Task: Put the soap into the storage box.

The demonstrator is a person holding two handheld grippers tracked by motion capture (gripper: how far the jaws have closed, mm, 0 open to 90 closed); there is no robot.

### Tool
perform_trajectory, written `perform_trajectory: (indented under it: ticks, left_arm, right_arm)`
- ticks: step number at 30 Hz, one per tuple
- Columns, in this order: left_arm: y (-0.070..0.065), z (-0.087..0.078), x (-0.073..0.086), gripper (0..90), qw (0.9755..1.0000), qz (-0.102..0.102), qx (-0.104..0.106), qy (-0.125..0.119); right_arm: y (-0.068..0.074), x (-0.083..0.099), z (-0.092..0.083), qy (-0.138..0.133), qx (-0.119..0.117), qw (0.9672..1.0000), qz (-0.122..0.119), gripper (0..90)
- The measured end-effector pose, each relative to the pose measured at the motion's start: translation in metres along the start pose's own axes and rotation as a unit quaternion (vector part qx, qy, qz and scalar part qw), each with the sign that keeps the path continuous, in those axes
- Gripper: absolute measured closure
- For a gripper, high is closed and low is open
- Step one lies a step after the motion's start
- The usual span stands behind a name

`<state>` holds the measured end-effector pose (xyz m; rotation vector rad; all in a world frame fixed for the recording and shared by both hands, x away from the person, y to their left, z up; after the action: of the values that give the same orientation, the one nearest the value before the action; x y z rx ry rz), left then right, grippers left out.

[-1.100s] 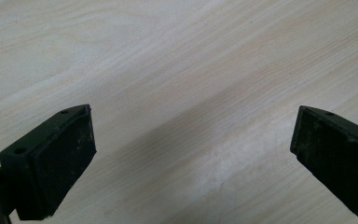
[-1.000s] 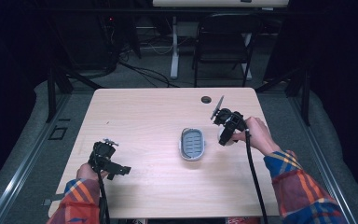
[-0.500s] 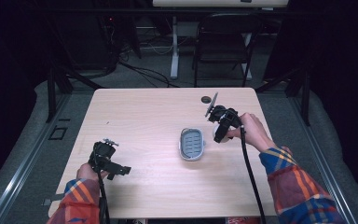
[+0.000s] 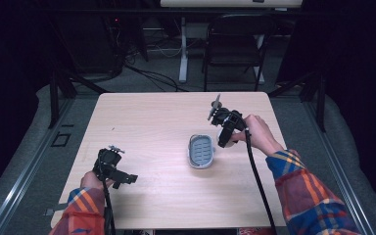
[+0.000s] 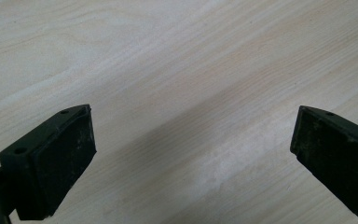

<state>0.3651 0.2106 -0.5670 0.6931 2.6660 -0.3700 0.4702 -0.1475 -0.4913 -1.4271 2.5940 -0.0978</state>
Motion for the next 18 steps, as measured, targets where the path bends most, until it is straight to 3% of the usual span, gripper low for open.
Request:
perform_trajectory:
  ticks: [18]
  left_arm:
    - [0.0,0.0,0.0,0.0,1.0,0.0,0.001,0.001]
  right_arm:
    - [0.013,-0.024,0.001,-0.007,-0.009,0.9997,-0.02,23.9]
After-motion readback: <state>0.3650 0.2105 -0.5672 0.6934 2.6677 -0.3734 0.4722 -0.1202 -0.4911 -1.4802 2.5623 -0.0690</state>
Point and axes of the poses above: each handheld gripper's, and its own axes: z roughly forward along the jaws, x roughly out of its underside, y roughly to its left, the point moved 5 cm from there along z, roughly forward along the jaws
